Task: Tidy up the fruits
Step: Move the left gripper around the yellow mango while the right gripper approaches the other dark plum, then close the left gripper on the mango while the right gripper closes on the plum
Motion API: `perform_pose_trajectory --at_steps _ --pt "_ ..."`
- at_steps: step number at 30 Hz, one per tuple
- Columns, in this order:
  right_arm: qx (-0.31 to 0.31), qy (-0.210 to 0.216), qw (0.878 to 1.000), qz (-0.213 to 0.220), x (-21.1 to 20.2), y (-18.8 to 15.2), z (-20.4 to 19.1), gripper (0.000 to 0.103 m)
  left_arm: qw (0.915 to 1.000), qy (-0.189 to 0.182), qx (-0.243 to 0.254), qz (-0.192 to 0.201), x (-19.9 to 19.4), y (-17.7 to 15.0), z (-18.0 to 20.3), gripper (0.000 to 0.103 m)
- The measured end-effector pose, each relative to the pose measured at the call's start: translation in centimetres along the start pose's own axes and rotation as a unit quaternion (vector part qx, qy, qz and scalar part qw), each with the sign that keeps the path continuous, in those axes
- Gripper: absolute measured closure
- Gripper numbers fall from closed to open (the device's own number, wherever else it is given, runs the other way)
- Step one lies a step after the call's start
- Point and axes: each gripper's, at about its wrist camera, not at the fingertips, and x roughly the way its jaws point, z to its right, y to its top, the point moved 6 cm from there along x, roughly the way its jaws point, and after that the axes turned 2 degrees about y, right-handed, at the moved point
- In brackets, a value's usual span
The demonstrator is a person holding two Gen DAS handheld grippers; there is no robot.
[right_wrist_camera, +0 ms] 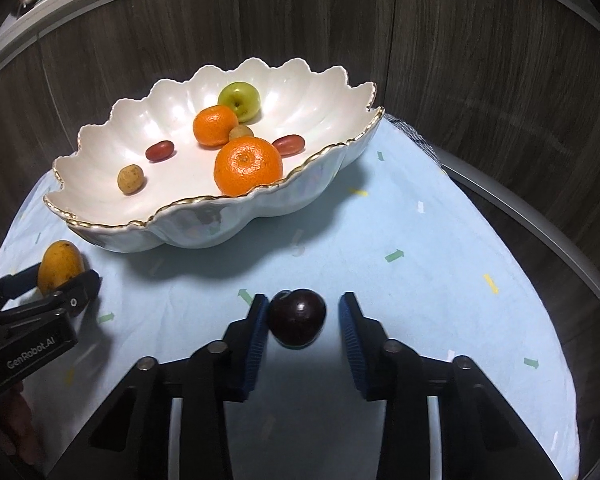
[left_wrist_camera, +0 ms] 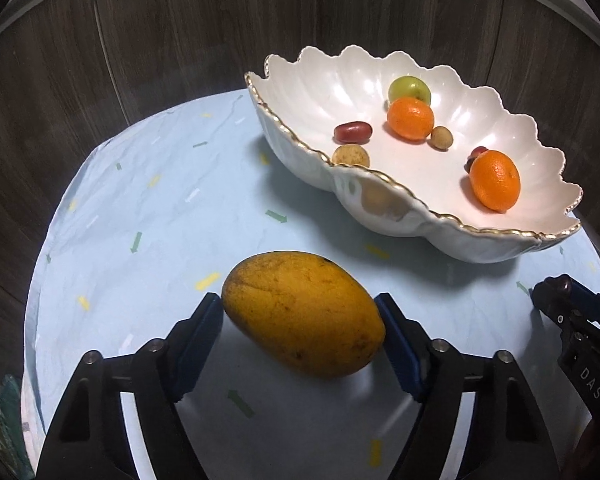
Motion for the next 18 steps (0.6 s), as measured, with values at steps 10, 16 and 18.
perform_pose_trajectory --at_steps 10,16,18 --pt "0.000 0.006 1.000 0.005 -0.34 0.00 -0.02 0.074 1.0000 -0.005 -0.003 0.002 -0.25 -0.19 0.10 0.029" --pt "0.000 0.009 1.000 0.008 -0.63 0.06 -0.09 0.074 1.0000 -0.004 -0.007 0.002 -0.56 -0.35 0.09 0.030" --pt "0.000 0.011 1.000 0.010 -0.80 0.16 -0.19 0.074 1.0000 -0.004 -0.008 0.003 -0.78 -0.43 0.01 0.031"
